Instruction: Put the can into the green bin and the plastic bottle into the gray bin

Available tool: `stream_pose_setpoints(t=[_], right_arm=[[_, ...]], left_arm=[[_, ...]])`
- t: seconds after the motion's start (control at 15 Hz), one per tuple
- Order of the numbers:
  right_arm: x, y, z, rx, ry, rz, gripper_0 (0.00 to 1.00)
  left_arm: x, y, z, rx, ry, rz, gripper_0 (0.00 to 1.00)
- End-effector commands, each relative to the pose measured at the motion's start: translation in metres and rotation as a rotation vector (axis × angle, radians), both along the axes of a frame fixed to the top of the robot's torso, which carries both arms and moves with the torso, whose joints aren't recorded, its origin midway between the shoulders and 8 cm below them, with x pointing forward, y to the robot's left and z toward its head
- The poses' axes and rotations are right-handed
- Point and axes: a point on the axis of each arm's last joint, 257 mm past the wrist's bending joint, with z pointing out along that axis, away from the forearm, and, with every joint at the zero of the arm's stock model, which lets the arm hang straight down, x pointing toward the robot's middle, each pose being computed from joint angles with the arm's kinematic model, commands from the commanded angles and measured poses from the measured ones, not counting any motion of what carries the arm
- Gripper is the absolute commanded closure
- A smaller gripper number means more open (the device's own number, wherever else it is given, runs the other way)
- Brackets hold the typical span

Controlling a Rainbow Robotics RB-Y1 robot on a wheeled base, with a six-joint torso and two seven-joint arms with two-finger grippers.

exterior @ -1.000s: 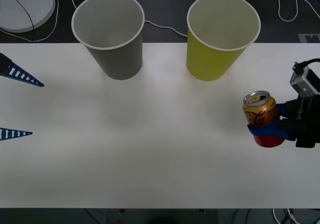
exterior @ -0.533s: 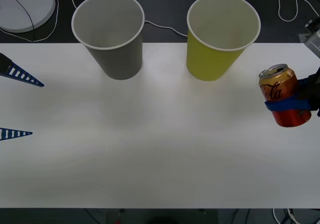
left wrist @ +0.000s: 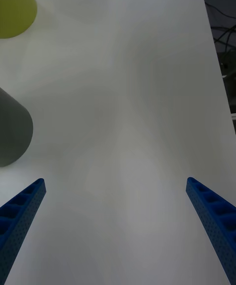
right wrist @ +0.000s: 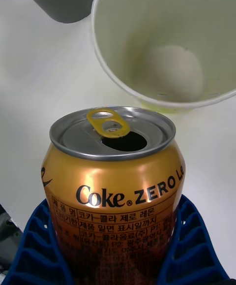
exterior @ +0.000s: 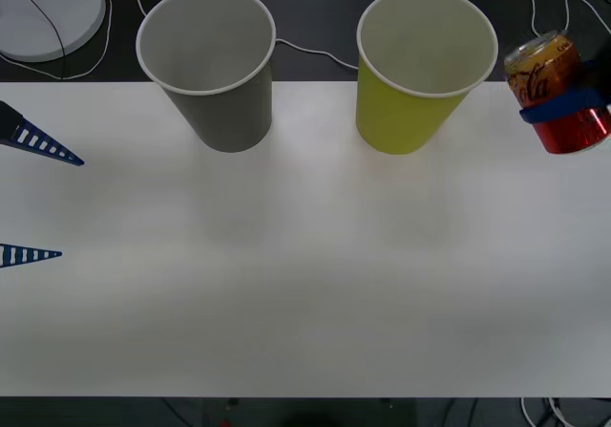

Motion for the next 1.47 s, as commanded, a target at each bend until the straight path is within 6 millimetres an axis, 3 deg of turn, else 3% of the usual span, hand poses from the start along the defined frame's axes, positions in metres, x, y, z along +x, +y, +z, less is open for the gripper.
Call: stream_pose_setpoints(t=[0.07,0.4,0.93,1.27,1.33,1.4,1.47], right_arm=[[0.026,0.009,0.016,-0.025,0.002,-0.006,1.0],[0.075,0.032,0.031,-0.051,-0.034,-0.031,1.0],[0.146,0.062,0.04,-0.138,-0.101,-0.079,1.0],[0.158,0.071,0.044,-0.142,-0.102,-0.065,1.0],[0.157,0.071,0.043,-0.146,-0.103,-0.053,0.9],[0.157,0.071,0.043,-0.155,-0.11,-0.04,0.57],[0.157,0.071,0.043,-0.164,-0.116,-0.027,0.14]], left_arm=[[0.0,0.0,0.0,0.0,0.0,0.0,0.0],[0.0,0.0,0.0,0.0,0.0,0.0,0.0],[0.0,0.0,0.0,0.0,0.0,0.0,0.0],[0.0,0.0,0.0,0.0,0.0,0.0,0.0],[0.0,0.0,0.0,0.0,0.0,0.0,0.0],[0.0,0.0,0.0,0.0,0.0,0.0,0.0],[0.0,0.0,0.0,0.0,0.0,0.0,0.0]])
